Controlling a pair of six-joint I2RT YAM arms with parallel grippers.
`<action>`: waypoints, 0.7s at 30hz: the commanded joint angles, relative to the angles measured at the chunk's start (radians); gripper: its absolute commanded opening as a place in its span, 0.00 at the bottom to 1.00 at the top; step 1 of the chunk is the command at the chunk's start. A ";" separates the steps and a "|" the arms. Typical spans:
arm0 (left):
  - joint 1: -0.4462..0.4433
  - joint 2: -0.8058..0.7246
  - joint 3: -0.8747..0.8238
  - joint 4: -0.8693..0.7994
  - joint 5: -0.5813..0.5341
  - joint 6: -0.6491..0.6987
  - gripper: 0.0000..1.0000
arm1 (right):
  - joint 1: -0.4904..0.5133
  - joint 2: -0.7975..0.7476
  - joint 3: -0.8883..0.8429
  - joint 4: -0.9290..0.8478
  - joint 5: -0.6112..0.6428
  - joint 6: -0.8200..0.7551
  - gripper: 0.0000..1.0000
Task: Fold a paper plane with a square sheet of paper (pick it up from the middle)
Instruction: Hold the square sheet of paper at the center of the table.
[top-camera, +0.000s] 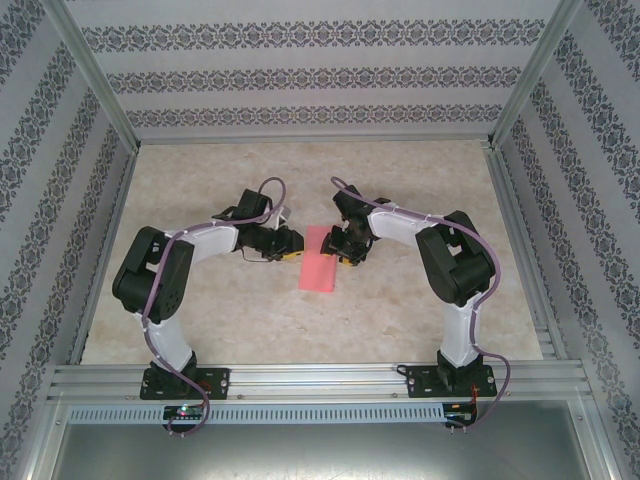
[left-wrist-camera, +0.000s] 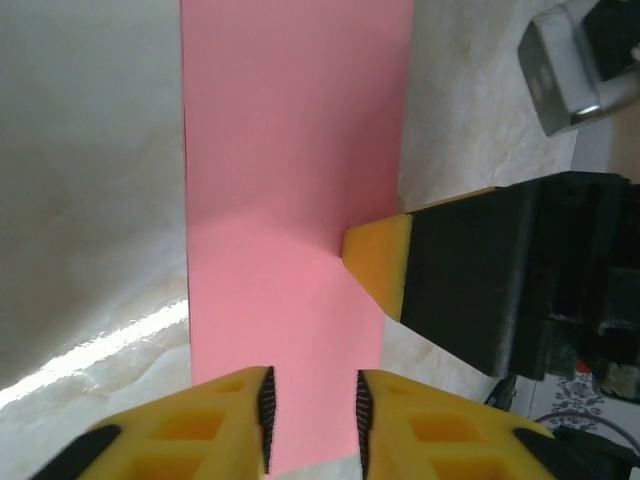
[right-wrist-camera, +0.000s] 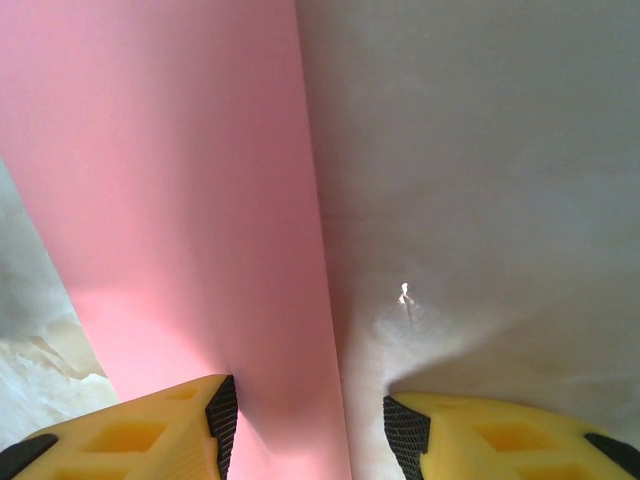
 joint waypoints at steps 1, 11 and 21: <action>-0.025 0.028 0.038 0.027 0.030 0.000 0.22 | 0.009 0.239 -0.105 -0.006 0.176 -0.027 0.50; -0.055 0.103 0.083 -0.004 -0.002 -0.004 0.09 | 0.013 0.240 -0.115 0.002 0.177 -0.028 0.51; -0.068 0.167 0.114 -0.069 -0.063 0.001 0.00 | 0.018 0.241 -0.115 0.008 0.174 -0.028 0.51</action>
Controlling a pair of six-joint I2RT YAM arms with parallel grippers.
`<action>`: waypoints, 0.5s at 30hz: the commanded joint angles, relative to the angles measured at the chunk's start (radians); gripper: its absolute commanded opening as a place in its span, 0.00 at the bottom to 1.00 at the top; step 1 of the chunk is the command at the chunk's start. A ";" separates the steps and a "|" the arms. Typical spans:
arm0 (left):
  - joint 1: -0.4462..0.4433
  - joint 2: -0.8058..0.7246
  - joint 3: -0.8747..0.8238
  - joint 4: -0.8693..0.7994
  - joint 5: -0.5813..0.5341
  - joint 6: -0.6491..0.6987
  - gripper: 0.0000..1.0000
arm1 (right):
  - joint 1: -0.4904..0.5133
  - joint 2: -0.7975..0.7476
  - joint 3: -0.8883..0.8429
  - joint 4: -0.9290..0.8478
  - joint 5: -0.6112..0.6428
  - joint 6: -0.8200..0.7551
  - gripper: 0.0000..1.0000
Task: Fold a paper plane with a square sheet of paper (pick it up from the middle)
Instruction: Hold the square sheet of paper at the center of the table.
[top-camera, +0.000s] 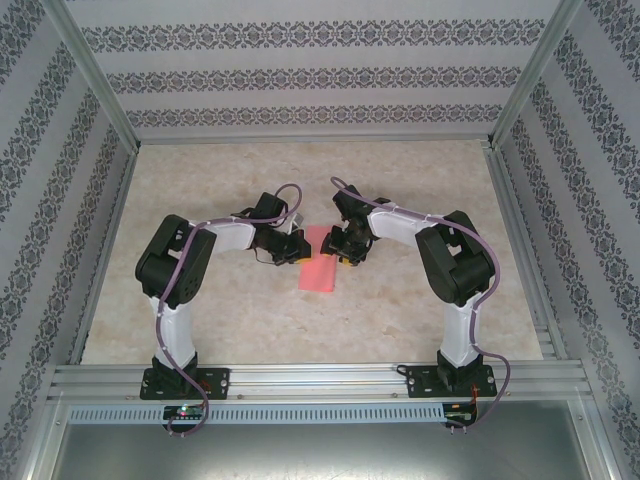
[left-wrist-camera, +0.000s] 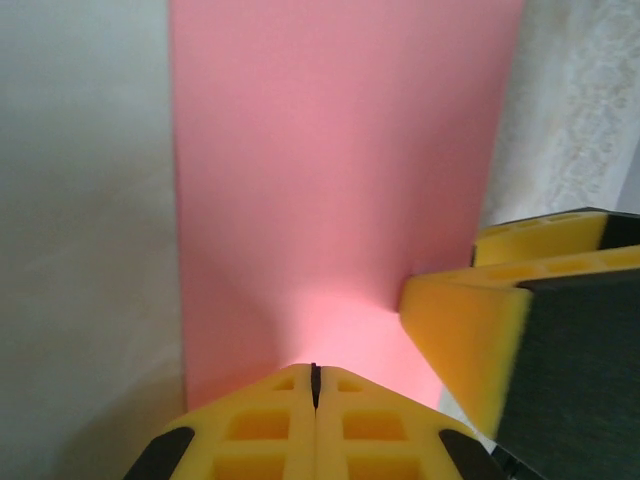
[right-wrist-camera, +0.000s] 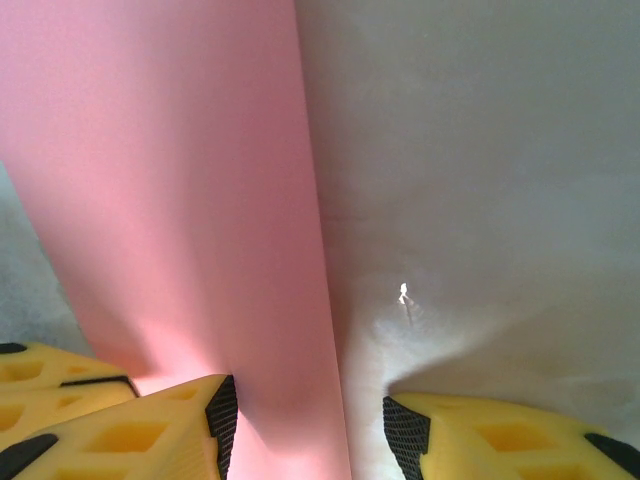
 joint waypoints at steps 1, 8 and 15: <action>-0.014 0.018 0.027 -0.061 -0.035 0.007 0.00 | 0.018 0.239 -0.118 0.009 0.173 -0.028 0.51; -0.014 0.049 0.043 -0.175 -0.120 0.010 0.00 | 0.022 0.208 -0.127 0.015 0.169 -0.028 0.51; -0.013 0.071 0.033 -0.212 -0.156 0.021 0.00 | 0.023 0.089 -0.137 0.040 0.134 -0.029 0.52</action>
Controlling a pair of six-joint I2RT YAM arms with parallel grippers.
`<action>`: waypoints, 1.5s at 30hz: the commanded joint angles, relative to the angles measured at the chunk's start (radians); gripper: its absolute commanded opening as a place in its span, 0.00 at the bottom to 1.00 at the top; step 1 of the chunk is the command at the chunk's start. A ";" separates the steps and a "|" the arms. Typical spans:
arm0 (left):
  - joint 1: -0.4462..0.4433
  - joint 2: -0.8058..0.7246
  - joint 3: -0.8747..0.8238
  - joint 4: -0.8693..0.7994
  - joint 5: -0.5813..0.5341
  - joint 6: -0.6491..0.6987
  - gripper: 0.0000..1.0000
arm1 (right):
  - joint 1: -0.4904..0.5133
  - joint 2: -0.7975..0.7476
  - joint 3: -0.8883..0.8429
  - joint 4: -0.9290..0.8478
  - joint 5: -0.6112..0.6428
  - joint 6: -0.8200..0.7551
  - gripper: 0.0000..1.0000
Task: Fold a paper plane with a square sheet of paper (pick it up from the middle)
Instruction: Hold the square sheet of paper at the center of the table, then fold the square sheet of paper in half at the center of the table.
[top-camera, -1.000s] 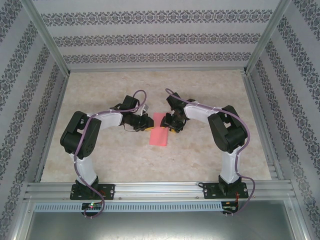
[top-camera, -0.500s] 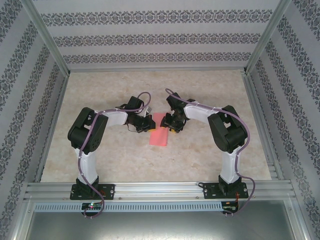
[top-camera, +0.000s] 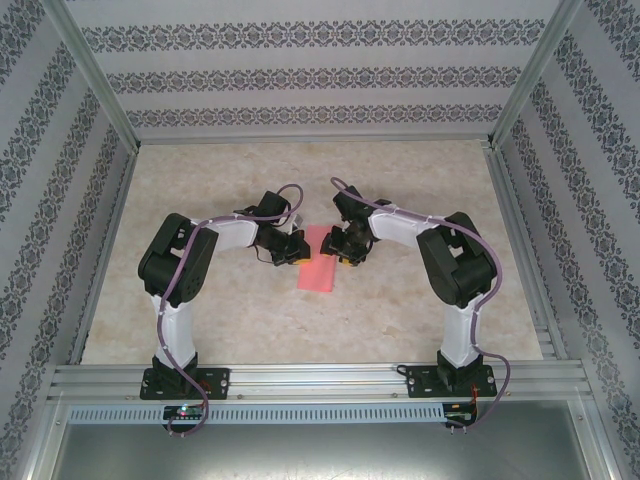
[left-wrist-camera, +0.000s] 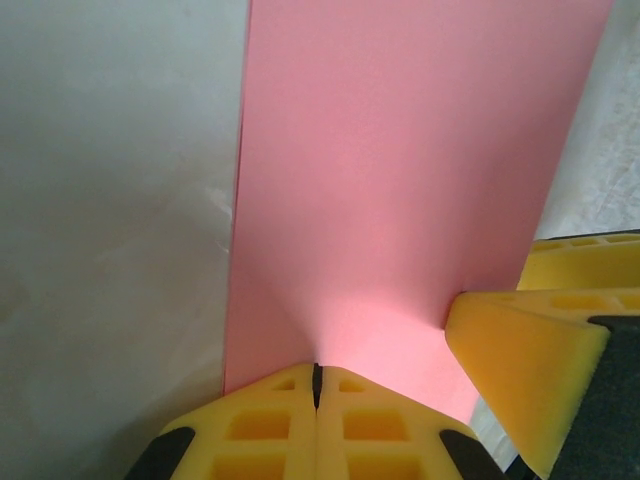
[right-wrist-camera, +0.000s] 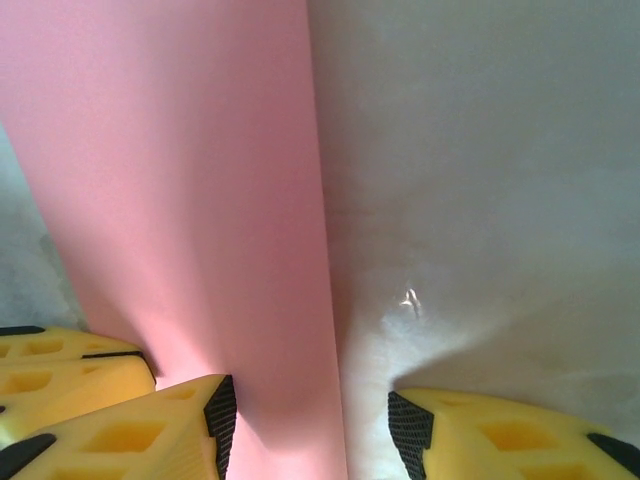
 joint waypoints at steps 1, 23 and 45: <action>-0.007 0.057 -0.018 -0.118 -0.106 0.021 0.00 | 0.017 0.089 -0.110 0.003 0.125 -0.034 0.52; -0.009 0.074 -0.061 -0.116 -0.187 0.043 0.00 | 0.106 -0.309 -0.183 0.197 0.203 -0.026 0.34; -0.015 0.106 -0.056 -0.140 -0.205 0.026 0.00 | 0.125 -0.060 -0.063 0.237 0.087 0.045 0.00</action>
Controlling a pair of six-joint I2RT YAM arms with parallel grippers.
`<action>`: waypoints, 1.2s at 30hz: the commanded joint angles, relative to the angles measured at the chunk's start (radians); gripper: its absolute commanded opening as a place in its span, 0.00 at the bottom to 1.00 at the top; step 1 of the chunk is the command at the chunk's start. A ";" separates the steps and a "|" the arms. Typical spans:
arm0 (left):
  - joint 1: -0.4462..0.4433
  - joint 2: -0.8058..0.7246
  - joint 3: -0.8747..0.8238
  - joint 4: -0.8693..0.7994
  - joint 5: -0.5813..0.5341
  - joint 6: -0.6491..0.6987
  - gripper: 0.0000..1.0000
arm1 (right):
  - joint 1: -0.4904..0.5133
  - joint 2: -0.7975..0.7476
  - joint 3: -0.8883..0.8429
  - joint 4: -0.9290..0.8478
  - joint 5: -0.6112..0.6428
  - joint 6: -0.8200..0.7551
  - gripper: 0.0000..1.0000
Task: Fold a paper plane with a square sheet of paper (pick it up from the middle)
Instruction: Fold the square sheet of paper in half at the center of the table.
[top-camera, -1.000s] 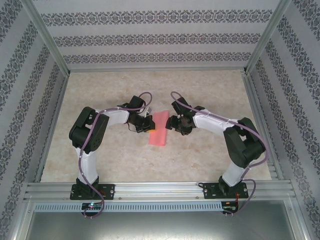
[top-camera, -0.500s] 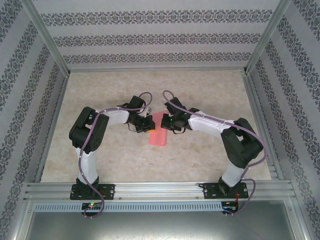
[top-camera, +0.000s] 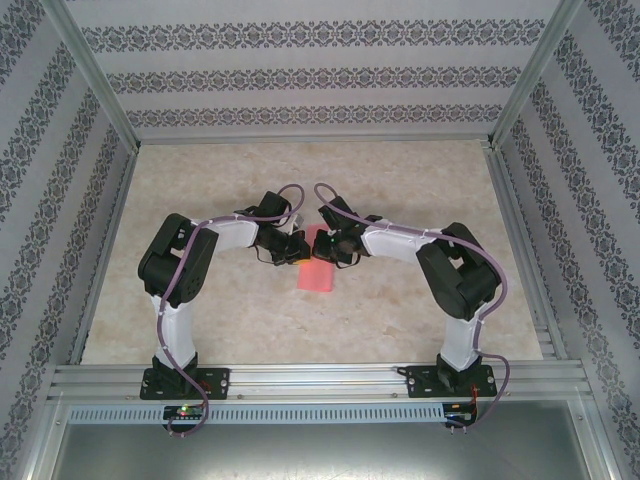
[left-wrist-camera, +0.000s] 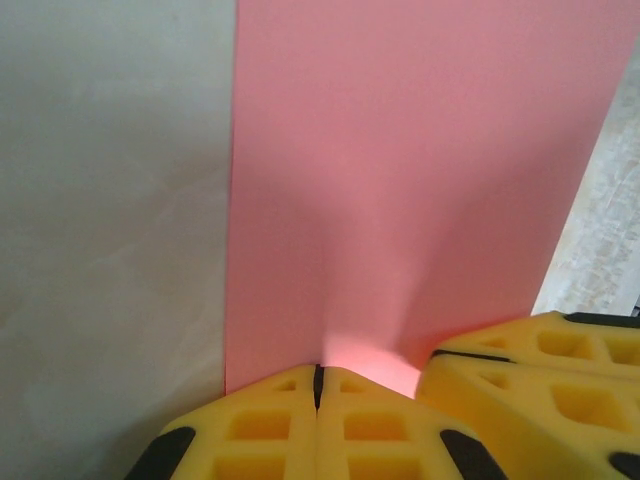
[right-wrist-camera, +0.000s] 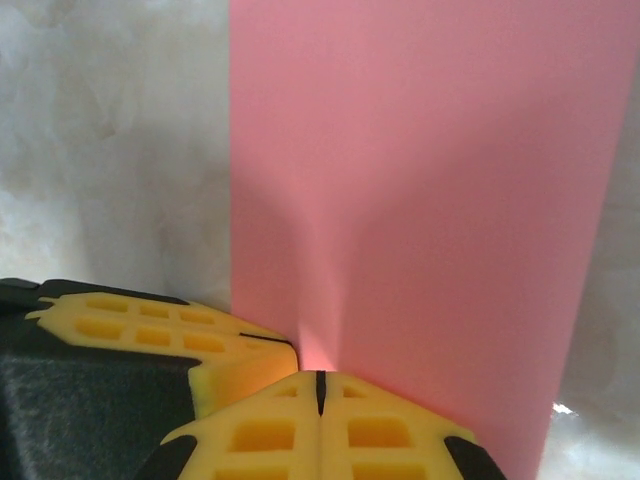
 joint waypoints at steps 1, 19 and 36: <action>-0.010 0.103 -0.055 -0.142 -0.194 -0.002 0.00 | 0.006 0.027 0.026 -0.017 -0.014 0.011 0.00; -0.011 0.121 -0.068 -0.189 -0.274 -0.038 0.00 | -0.043 0.024 -0.038 -0.096 -0.019 -0.045 0.00; -0.010 0.130 -0.099 -0.168 -0.290 -0.036 0.00 | -0.157 -0.142 -0.195 -0.149 0.034 -0.167 0.00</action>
